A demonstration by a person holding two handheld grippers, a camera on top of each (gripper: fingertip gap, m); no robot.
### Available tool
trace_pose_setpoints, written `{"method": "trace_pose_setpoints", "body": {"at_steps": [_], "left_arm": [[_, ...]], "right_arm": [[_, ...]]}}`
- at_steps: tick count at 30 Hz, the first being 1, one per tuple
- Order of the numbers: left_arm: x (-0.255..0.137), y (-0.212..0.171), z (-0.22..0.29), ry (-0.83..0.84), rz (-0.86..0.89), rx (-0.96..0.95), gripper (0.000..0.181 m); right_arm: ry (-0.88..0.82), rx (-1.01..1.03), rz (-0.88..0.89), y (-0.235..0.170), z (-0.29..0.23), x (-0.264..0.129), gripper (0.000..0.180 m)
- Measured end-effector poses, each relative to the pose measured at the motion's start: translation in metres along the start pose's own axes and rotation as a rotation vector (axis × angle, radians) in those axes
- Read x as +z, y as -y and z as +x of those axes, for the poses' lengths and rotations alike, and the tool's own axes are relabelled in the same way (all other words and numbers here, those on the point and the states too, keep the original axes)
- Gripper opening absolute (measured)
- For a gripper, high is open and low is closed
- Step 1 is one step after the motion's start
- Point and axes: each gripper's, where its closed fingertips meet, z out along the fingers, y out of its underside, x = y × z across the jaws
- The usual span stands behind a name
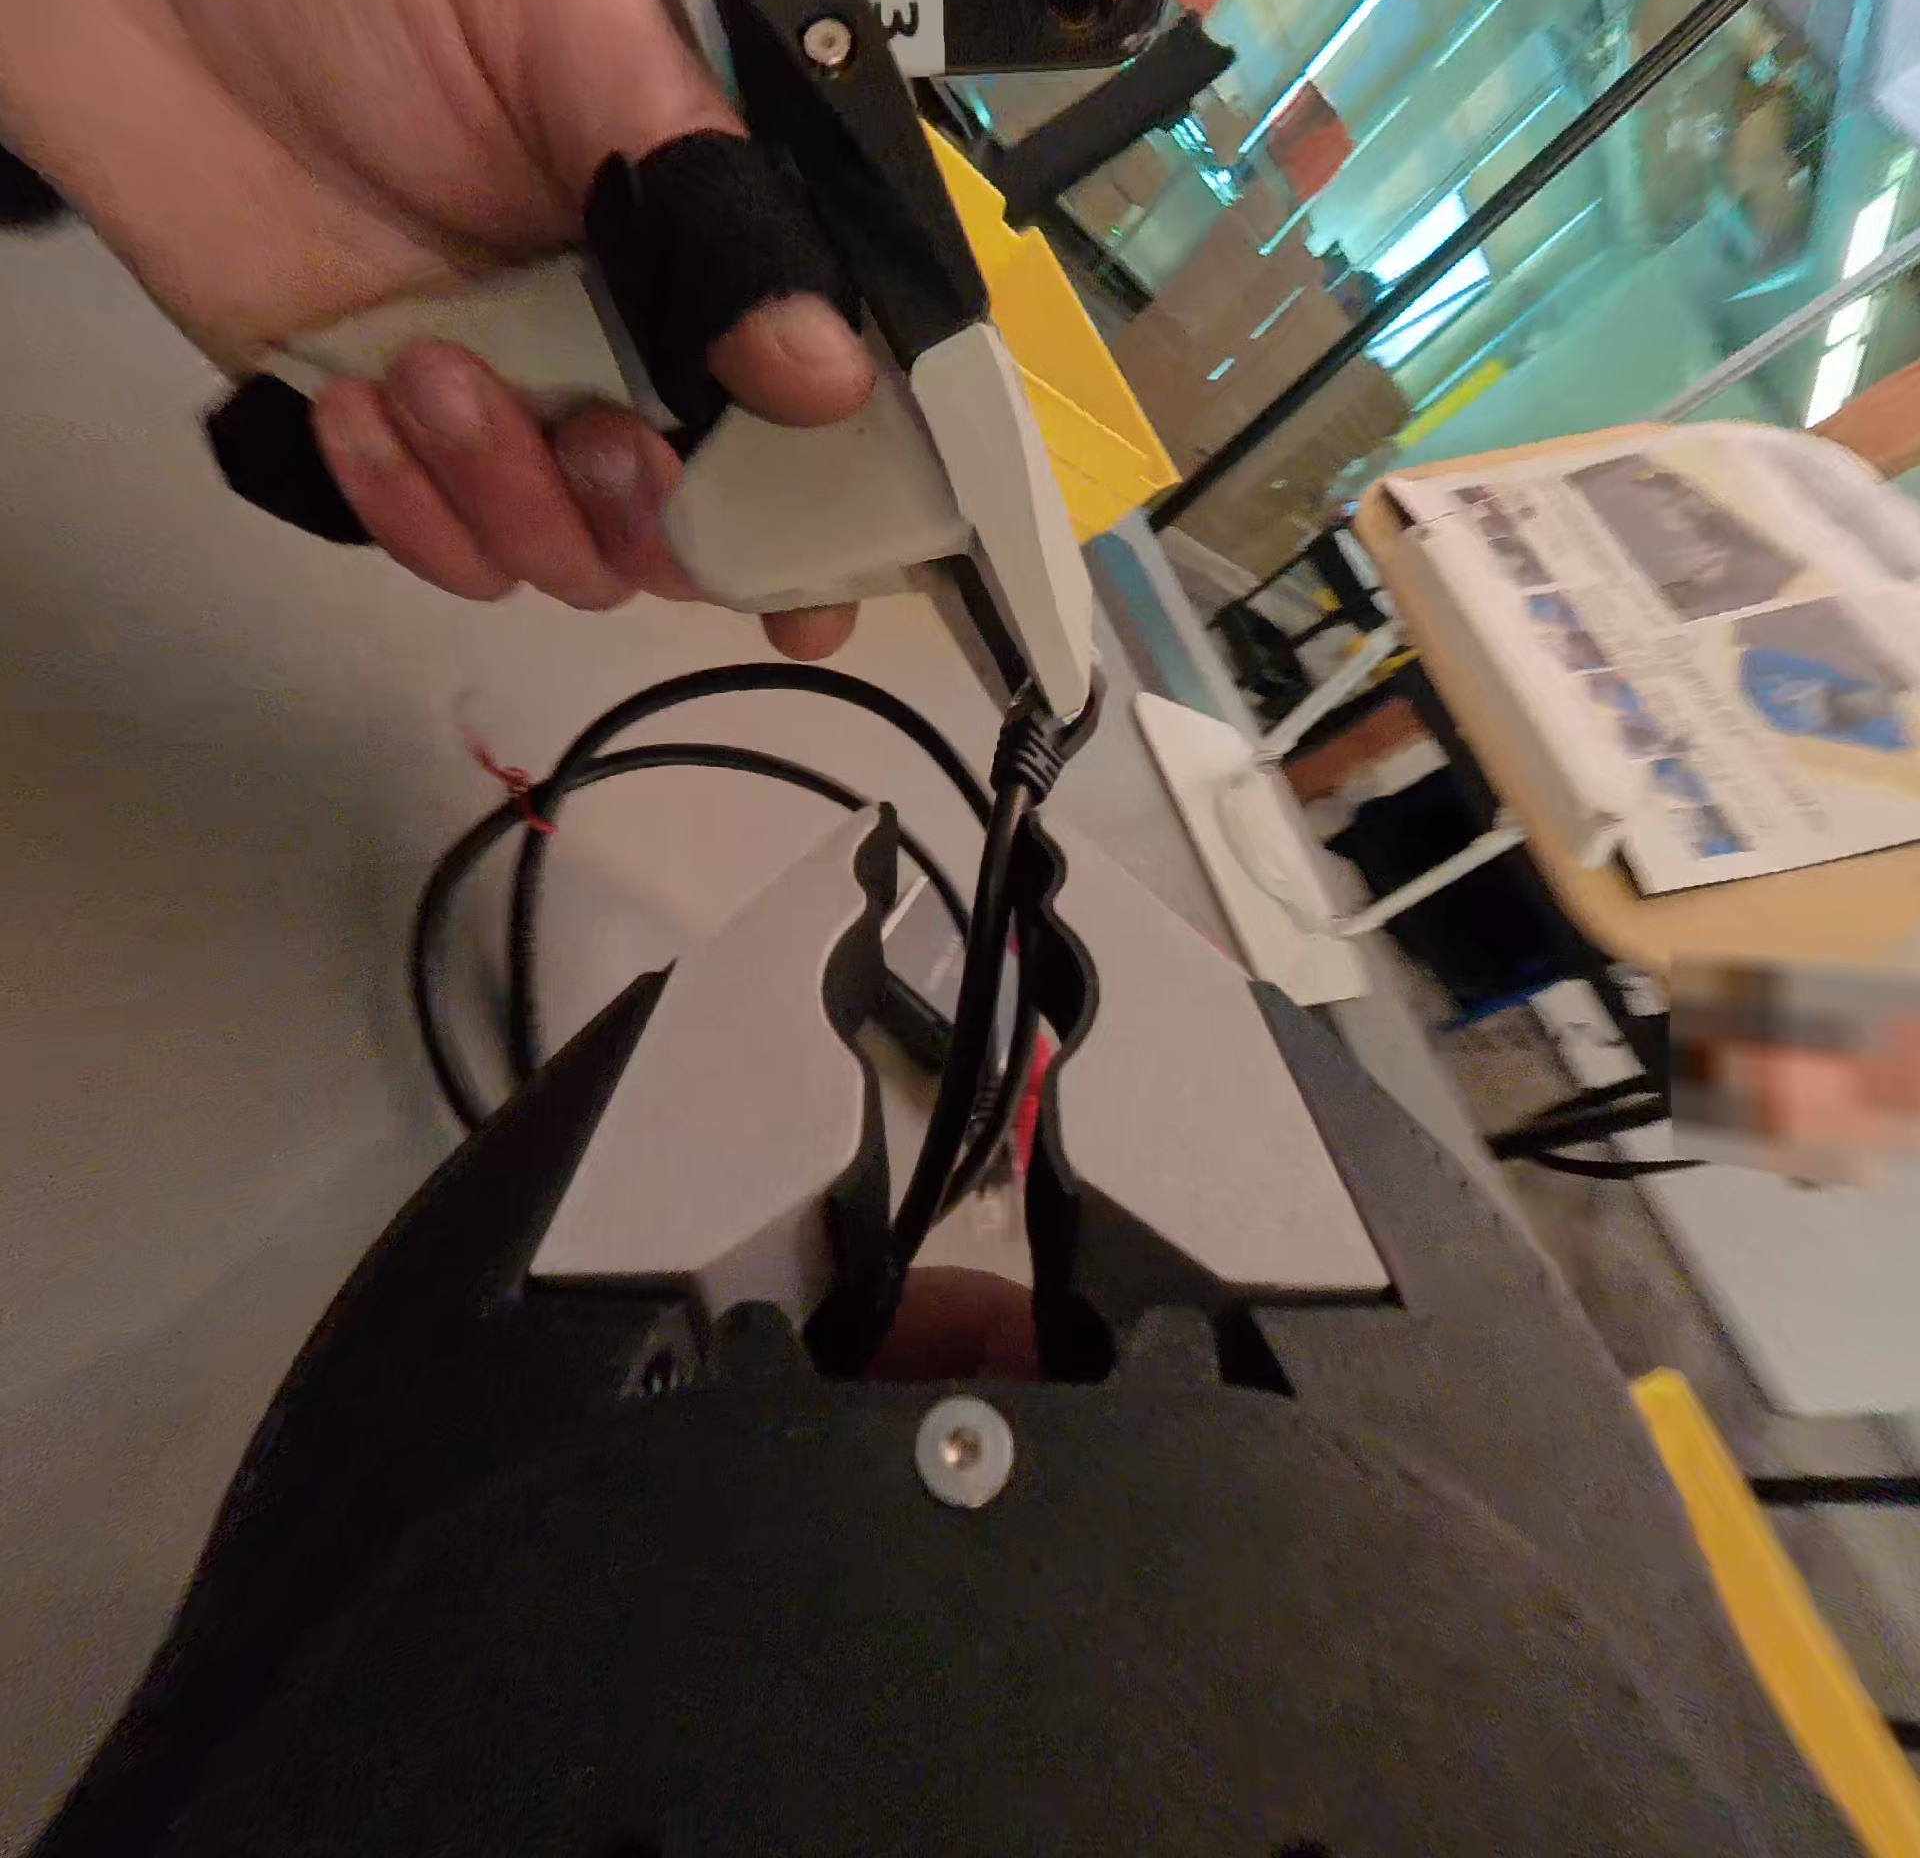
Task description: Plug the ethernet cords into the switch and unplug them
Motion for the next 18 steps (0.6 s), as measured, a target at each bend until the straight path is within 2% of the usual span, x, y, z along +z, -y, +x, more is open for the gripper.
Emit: {"method": "trace_pose_setpoints", "body": {"at_steps": [4,5,10,14,18], "left_arm": [[0.0,0.01,0.001,-0.011,-0.049,0.066,0.019],[0.001,0.012,0.001,-0.013,-0.062,0.082,0.018],[0.008,0.003,0.001,-0.064,-0.231,0.155,0.017],[0.006,-0.002,-0.001,-0.116,-0.319,0.185,0.017],[0.007,-0.01,0.008,-0.204,-0.412,0.227,0.017]], "right_arm": [[0.111,0.252,0.069,0.01,-0.008,0.003,0.03],[0.118,0.27,0.072,0.011,-0.01,0.004,0.034],[0.196,0.314,0.066,0.014,-0.025,0.007,0.031],[0.35,0.387,0.141,0.014,-0.028,-0.008,0.021],[0.293,0.422,0.165,0.005,-0.001,-0.017,0.025]]}}
